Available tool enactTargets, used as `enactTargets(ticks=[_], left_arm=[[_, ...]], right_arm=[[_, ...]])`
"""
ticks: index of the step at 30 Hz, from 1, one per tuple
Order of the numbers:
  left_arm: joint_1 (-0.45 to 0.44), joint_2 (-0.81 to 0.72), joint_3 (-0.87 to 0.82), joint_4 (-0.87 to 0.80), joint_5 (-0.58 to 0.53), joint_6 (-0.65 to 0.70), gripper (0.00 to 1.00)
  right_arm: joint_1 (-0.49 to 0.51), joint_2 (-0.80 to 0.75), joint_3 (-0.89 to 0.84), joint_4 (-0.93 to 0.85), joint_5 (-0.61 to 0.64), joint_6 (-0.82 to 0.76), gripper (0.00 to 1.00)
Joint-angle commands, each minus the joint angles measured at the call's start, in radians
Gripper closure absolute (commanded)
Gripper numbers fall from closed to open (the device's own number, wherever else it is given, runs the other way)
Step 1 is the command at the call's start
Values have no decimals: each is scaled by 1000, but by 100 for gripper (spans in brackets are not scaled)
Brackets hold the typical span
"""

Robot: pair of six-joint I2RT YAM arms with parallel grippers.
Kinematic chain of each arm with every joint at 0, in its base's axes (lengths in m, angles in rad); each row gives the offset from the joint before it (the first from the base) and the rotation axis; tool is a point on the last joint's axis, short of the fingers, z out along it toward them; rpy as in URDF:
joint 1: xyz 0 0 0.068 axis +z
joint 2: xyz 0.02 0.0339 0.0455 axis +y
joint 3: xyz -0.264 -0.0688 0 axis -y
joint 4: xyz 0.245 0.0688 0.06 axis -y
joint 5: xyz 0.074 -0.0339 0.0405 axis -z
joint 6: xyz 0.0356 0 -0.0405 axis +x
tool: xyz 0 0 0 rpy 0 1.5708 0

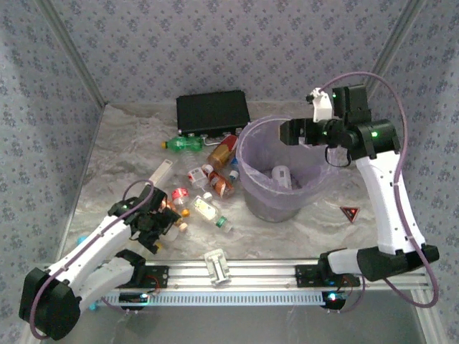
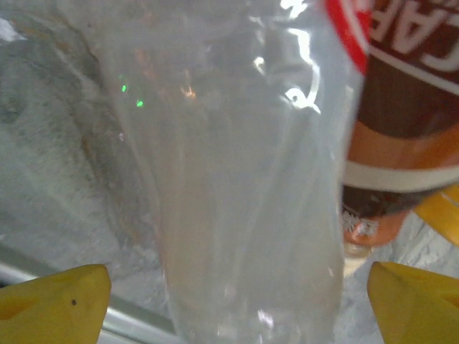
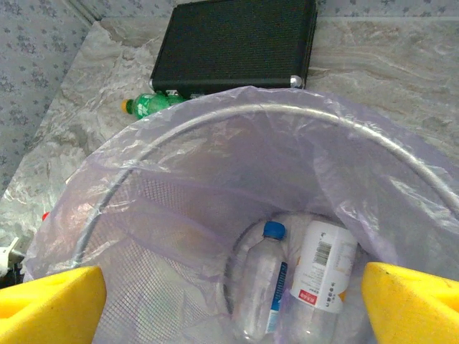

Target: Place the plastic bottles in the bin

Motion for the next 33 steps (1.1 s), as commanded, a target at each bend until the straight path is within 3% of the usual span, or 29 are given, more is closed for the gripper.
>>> enactTargets(ticks=[1, 14, 24, 31, 33], left_arm=[[-5, 1, -49, 93, 0, -67, 12], [-6, 5, -55, 84, -50, -55, 34], [-5, -21, 11, 3, -87, -34, 41], [-3, 1, 240, -115, -208, 196, 41], [-4, 23, 314, -108, -221, 270, 46]], right_arm=[[-15, -25, -13, -14, -7, -25, 6], [-18, -32, -25, -7, -6, -33, 7], [-19, -37, -12, -4, -9, -31, 7], [-19, -44, 14, 5, -51, -19, 8], [-18, -44, 25, 9, -74, -15, 8]])
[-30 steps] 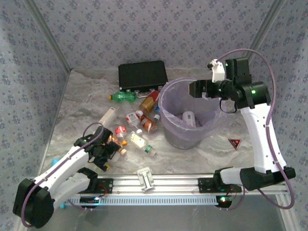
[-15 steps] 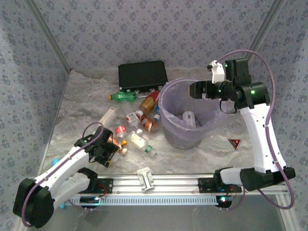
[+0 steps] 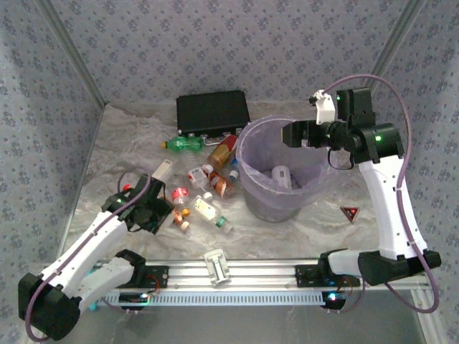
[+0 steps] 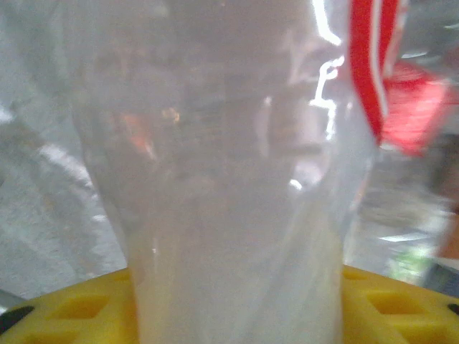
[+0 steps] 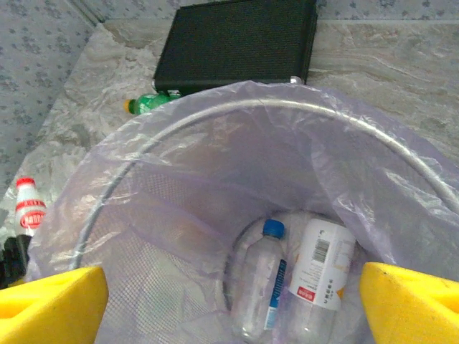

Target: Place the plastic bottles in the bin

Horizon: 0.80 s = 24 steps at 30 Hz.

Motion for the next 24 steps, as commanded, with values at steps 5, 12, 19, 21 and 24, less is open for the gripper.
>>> enactTargets(ticks=[5, 12, 19, 21, 24], left_arm=[[-4, 87, 239, 150, -43, 341, 58], [-3, 247, 389, 569, 263, 569, 72], [-4, 372, 461, 880, 611, 584, 74], [-5, 401, 477, 926, 676, 576, 75], [-13, 431, 499, 945, 748, 584, 75]], right_arm=[[4, -26, 51, 75, -155, 51, 9], [81, 35, 115, 195, -308, 168, 9], [161, 194, 247, 209, -357, 223, 9], [190, 258, 314, 187, -358, 209, 9], [214, 361, 424, 158, -368, 191, 9]])
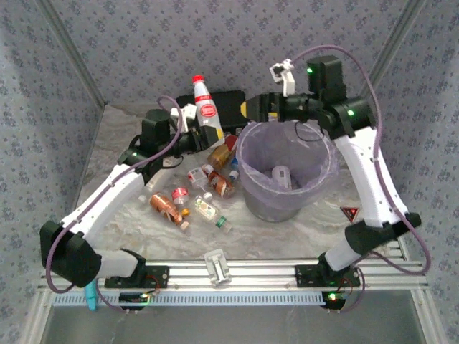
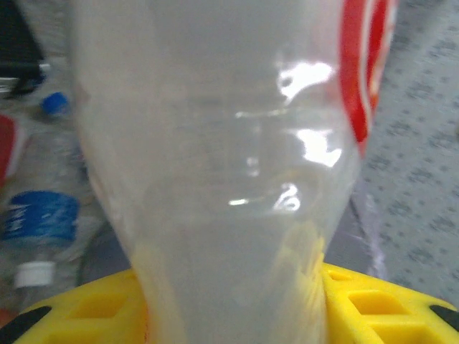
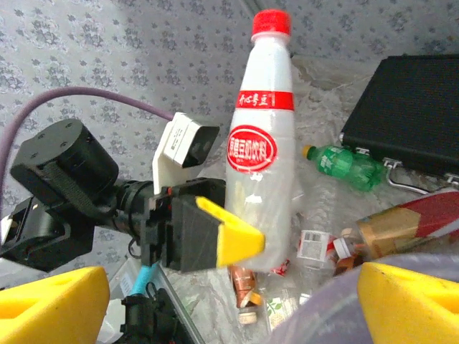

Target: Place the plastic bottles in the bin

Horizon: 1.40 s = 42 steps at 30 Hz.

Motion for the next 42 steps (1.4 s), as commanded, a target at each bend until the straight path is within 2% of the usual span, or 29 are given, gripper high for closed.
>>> enactTargets(ticks=[1, 9, 14, 20, 24, 30, 32, 35, 38, 42], left_arm=[[-16, 19, 56, 111, 171, 45, 75], [-50, 21, 83, 49, 192, 120, 74], [-53, 26, 92, 41, 186, 127, 74], [-52, 32, 84, 42, 176, 126, 74], [-53, 30, 83, 35, 169, 131, 74], [-53, 22, 82, -2, 130, 146, 66], [-52, 16, 80, -11, 116, 147, 57], [-53, 2, 77, -41, 84, 157, 23], [-53, -22, 63, -80, 53, 175, 0], [-51, -72, 10, -131, 1, 188, 0]], right_arm=[[26, 99, 120, -22, -47, 3, 9], [43, 298, 313, -18, -70, 32, 9], [49, 364, 342, -11, -144, 53, 13], [71, 382, 314, -12, -177, 49, 27], [83, 398, 314, -16, -193, 46, 43], [81, 393, 316, -8, -184, 43, 58], [77, 389, 319, -2, -178, 45, 60], [73, 384, 333, 2, -167, 43, 60], [63, 381, 363, -3, -153, 41, 60], [37, 364, 387, -15, -136, 36, 60]])
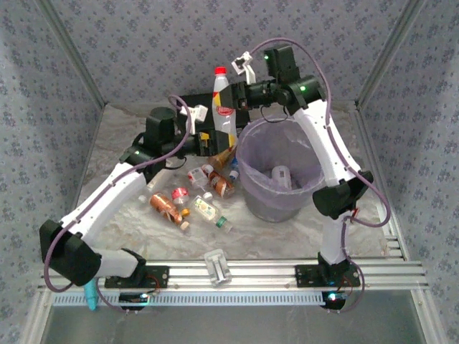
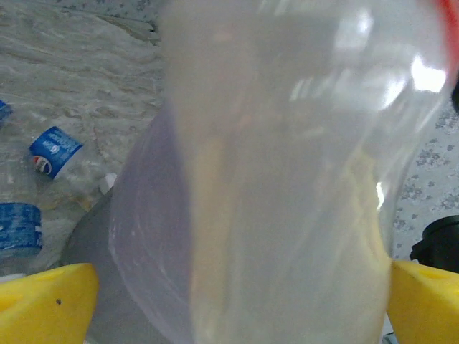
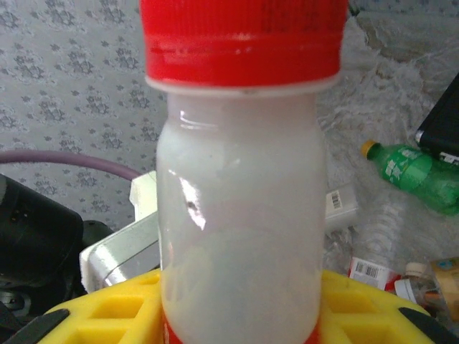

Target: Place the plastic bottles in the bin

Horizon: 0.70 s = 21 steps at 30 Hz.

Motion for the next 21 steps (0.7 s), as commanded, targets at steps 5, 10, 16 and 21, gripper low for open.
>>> enactTargets(ticks=[5, 10, 16, 21], left_arm=[[12, -143, -133, -88, -125, 21, 0], [52, -217, -213, -245, -192, -77, 0], [192, -314, -319, -519, -219, -131, 2], [291, -382, -435, -536, -263, -194, 3]], right_arm=[[-59, -86, 44, -67, 95, -29, 61], [-113, -182, 21, -180, 180, -83, 63], [-158, -322, -122, -306, 328, -129, 64], [-147, -392, -253, -406, 460, -164, 64]])
